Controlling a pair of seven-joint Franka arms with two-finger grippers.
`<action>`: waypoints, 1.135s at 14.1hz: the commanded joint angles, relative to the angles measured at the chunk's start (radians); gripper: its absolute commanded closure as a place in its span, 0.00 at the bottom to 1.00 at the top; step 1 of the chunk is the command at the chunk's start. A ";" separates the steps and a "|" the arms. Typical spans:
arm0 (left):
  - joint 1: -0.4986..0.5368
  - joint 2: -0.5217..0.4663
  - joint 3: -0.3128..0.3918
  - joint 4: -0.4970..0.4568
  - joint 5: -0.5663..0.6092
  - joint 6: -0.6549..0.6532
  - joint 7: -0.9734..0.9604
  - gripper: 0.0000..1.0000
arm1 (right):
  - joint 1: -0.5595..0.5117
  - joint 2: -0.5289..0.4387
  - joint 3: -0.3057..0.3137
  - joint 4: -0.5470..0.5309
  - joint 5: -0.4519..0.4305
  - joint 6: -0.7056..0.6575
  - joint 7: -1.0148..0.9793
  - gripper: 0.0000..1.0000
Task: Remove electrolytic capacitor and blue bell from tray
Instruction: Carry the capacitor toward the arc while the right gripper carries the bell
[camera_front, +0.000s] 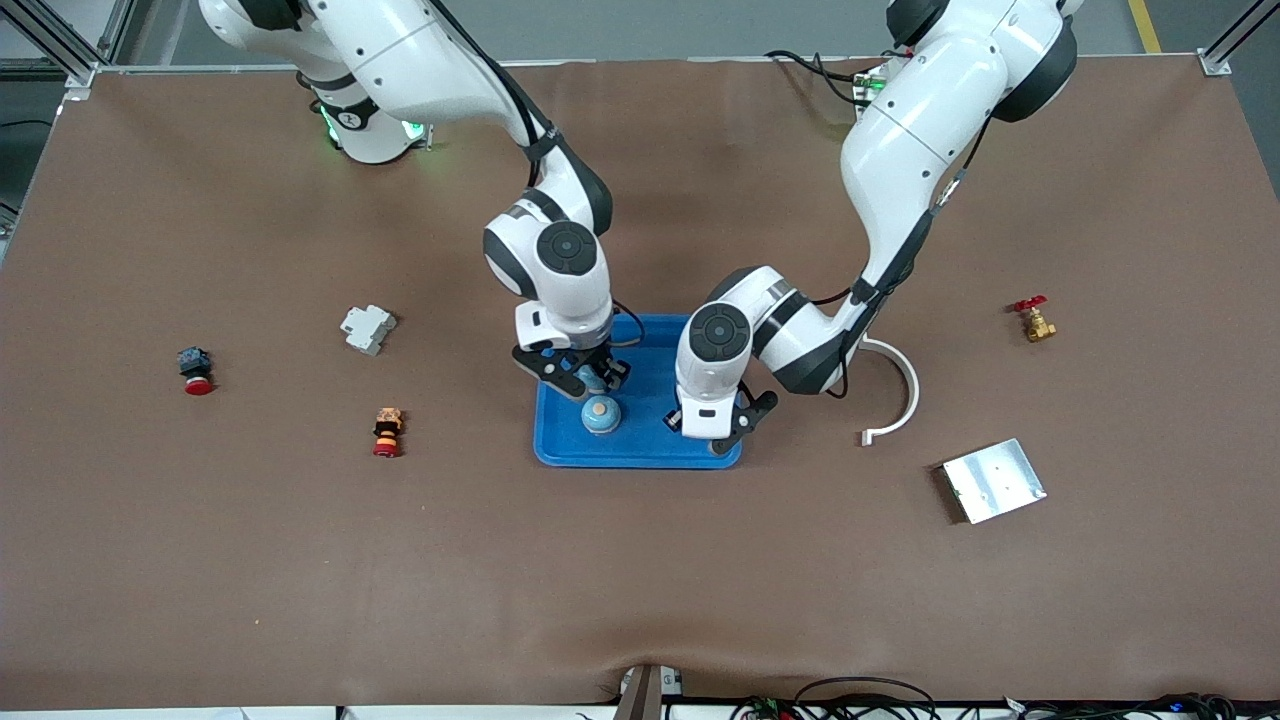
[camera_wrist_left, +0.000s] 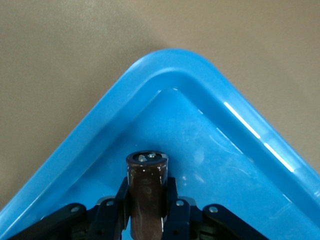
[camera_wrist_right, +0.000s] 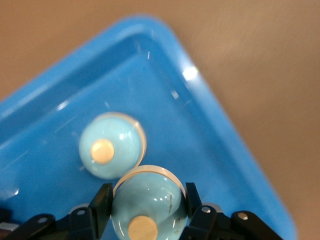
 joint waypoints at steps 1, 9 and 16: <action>0.005 -0.043 0.004 0.001 0.003 -0.011 -0.009 1.00 | -0.057 -0.093 0.015 -0.019 0.013 -0.088 -0.110 1.00; 0.054 -0.135 0.003 0.001 0.008 -0.154 0.127 1.00 | -0.298 -0.332 0.008 -0.122 0.117 -0.277 -0.702 1.00; 0.158 -0.264 -0.013 -0.131 0.008 -0.219 0.483 1.00 | -0.543 -0.523 0.010 -0.356 0.135 -0.248 -1.165 1.00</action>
